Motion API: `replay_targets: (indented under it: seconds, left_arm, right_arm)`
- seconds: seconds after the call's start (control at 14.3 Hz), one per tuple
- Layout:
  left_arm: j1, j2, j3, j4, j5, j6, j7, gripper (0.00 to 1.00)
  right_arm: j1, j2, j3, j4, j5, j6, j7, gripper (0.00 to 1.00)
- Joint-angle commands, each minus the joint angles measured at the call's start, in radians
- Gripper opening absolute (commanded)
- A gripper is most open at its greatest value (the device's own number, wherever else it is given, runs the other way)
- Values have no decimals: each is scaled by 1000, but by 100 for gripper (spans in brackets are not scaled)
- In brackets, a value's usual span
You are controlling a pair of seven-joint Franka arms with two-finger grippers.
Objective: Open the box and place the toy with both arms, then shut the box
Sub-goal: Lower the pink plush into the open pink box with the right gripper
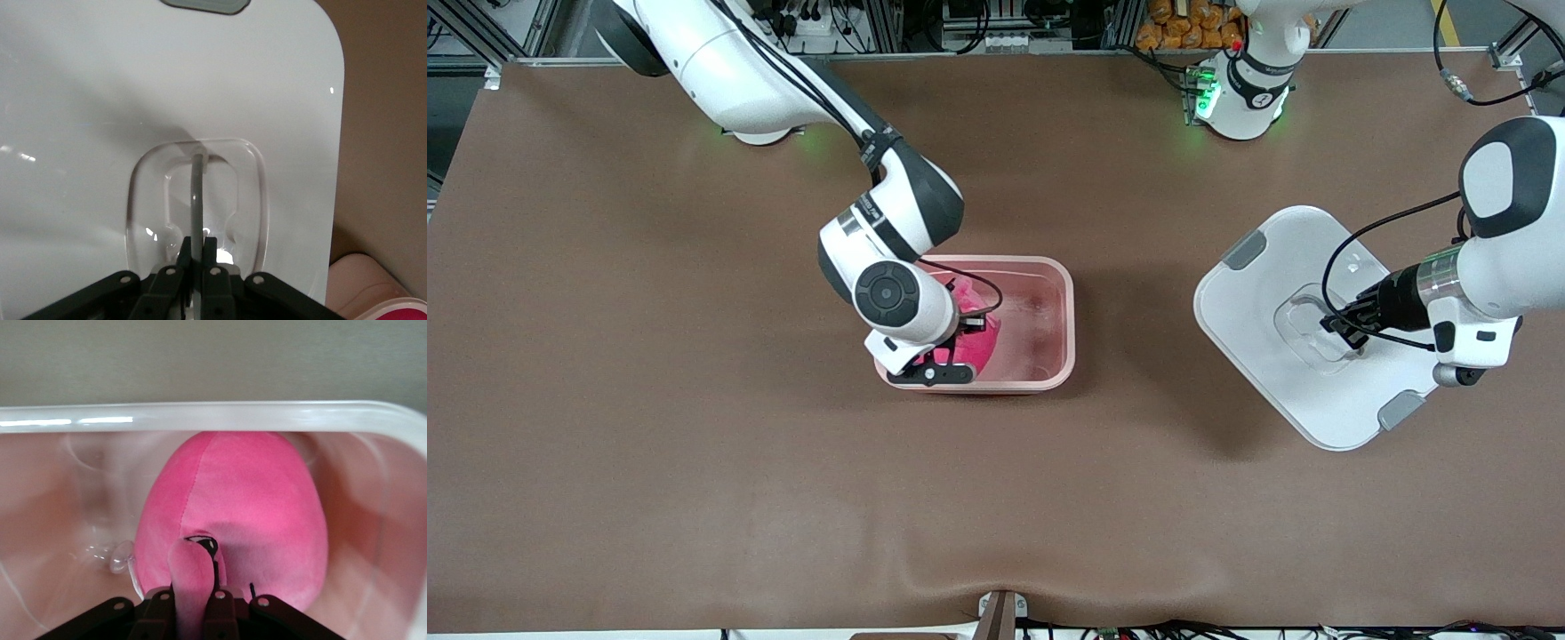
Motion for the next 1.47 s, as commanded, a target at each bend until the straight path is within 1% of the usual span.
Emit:
replay_targets:
  seconds: [0.0, 0.14, 0.28, 0.98, 1.05, 1.12, 1.19, 1.26, 1.4]
  left_arm:
    - [15, -11, -10, -5, -25, -14, 22, 0]
    - [15, -11, -10, -6, -25, -14, 22, 0]
    - [15, -11, -10, -8, -25, -14, 22, 0]
    - [24, -14, -12, -6, -25, -17, 22, 0]
    - [24, -14, -12, -6, -25, -17, 22, 0]
    - [24, -14, -12, -6, -25, -17, 22, 0]
    - [24, -14, -12, -5, -25, -17, 22, 0]
    - [24, -14, -12, -5, -25, -15, 22, 0]
    - [24, -12, -12, -3, -25, -15, 20, 0]
  right_arm:
    - [43, 26, -7, -9, -22, 75, 75, 0]
    - [69, 42, -7, -9, -19, 143, 108, 0]
    - [85, 56, -7, -9, -16, 181, 126, 0]
    - [120, 125, -7, -9, -5, 330, 148, 0]
    - [121, 126, -7, -9, -5, 330, 146, 11]
    - [120, 125, -5, -9, -6, 329, 145, 44]
    - [115, 123, -5, -9, -7, 329, 140, 83]
    - [106, 119, -5, -9, -8, 327, 134, 100]
    - [98, 108, -5, -8, -7, 321, 131, 100]
